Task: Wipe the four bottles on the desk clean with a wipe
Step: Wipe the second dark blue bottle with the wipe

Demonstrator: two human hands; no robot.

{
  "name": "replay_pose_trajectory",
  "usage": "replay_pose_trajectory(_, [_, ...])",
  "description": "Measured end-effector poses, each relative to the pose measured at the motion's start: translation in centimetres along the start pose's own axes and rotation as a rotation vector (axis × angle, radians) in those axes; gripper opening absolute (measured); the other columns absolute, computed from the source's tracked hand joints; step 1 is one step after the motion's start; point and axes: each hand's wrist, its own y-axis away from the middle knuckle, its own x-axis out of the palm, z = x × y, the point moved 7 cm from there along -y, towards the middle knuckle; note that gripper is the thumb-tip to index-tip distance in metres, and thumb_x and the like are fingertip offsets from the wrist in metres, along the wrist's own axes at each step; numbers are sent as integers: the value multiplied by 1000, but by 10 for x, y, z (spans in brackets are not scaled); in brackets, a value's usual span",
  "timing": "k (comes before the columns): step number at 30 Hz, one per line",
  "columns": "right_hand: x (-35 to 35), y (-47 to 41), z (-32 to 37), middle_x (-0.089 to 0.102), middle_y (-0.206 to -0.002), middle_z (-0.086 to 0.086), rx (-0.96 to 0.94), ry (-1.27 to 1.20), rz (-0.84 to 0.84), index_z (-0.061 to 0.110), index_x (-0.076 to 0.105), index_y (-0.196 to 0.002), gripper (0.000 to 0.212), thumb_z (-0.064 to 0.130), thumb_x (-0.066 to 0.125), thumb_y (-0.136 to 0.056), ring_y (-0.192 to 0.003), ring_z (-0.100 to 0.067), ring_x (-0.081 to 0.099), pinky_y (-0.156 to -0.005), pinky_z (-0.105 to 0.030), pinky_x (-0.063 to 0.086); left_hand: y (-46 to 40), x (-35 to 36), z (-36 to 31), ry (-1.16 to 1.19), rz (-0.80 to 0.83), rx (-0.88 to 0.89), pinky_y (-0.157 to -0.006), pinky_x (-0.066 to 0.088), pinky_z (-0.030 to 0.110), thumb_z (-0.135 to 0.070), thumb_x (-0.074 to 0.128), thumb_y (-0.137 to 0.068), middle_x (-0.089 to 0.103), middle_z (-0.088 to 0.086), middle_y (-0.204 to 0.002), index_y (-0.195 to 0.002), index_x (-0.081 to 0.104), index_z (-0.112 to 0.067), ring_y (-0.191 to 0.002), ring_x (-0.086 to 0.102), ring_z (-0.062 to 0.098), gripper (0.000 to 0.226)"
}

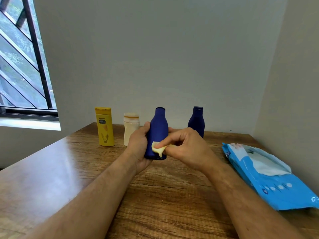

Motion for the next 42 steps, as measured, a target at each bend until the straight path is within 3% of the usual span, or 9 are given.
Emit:
replay_pose_trajectory(4, [-13, 0, -6, 75, -84, 10, 28, 17, -233, 29, 80, -94, 20, 14, 69, -90, -72, -8, 71, -66, -20, 59, 4, 7, 2, -104, 82, -13, -67, 60, 37, -43, 45, -104, 77, 14, -97, -119, 66, -7, -80, 74, 23, 44])
replay_pose_trajectory(8, [-30, 5, 4, 70, -93, 12, -61, -74, -409, 25, 76, -102, 20, 11, 64, -94, -75, 10, 66, -58, -4, 48, 6, 14, 4, -197, 175, 20, -71, 58, 38, -53, 51, -98, 75, 14, -99, -114, 70, -12, -84, 70, 25, 48])
replay_pose_trajectory(12, [-18, 2, 4, 71, -94, 7, -82, -56, -303, 27, 80, -90, 23, 7, 69, -89, -79, -1, 67, -63, -16, 56, 6, 14, -1, -93, 186, 64, -77, 60, 37, -46, 51, -98, 76, 13, -101, -109, 73, -10, -86, 73, 22, 43])
replay_pose_trajectory(16, [-8, 1, 1, 72, -86, 10, -84, 55, -170, 25, 81, -83, 26, 2, 69, -83, -75, -2, 66, -64, -12, 50, 5, 14, -4, -93, 188, 117, -80, 60, 37, -42, 46, -101, 76, 12, -96, -97, 76, -9, -83, 74, 21, 44])
replay_pose_trajectory(21, [-23, 2, 2, 71, -93, 5, -125, -26, -408, 33, 77, -95, 24, 11, 68, -90, -74, -2, 64, -60, -11, 52, 9, 12, -6, -204, 176, 161, -70, 58, 40, -35, 42, -104, 76, 8, -89, -105, 69, -13, -76, 71, 21, 36])
replay_pose_trajectory(24, [-35, 5, 5, 71, -94, 15, -155, 18, -528, 38, 73, -103, 24, 17, 67, -93, -82, 2, 64, -67, -11, 50, 11, 13, -2, -302, 195, 134, -60, 55, 37, -39, 36, -106, 73, 15, -87, -111, 65, -10, -65, 67, 26, 41])
replay_pose_trajectory(30, [-25, 7, 21, 59, -85, 13, -313, 244, -431, 28, 71, -119, 27, 19, 66, -93, -79, 3, 57, -68, -5, 42, 16, 16, -9, -416, 191, 269, -47, 52, 29, -36, 29, -108, 67, 10, -75, -108, 60, -8, -54, 62, 17, 42])
replay_pose_trajectory(35, [-38, 11, 18, 68, -89, 14, -292, 276, -613, 24, 74, -110, 20, 17, 65, -93, -84, 0, 61, -71, -6, 45, 16, 13, -15, -397, 175, 329, -50, 52, 32, -38, 28, -108, 67, 10, -76, -112, 59, -14, -56, 61, 23, 39])
replay_pose_trajectory(42, [-30, 10, 20, 69, -90, 9, -329, 187, -596, 23, 75, -110, 21, 16, 69, -92, -84, -1, 62, -72, -7, 47, 17, 19, -13, -487, 213, 361, -50, 53, 30, -33, 27, -109, 66, 8, -77, -109, 59, -13, -59, 62, 17, 38])
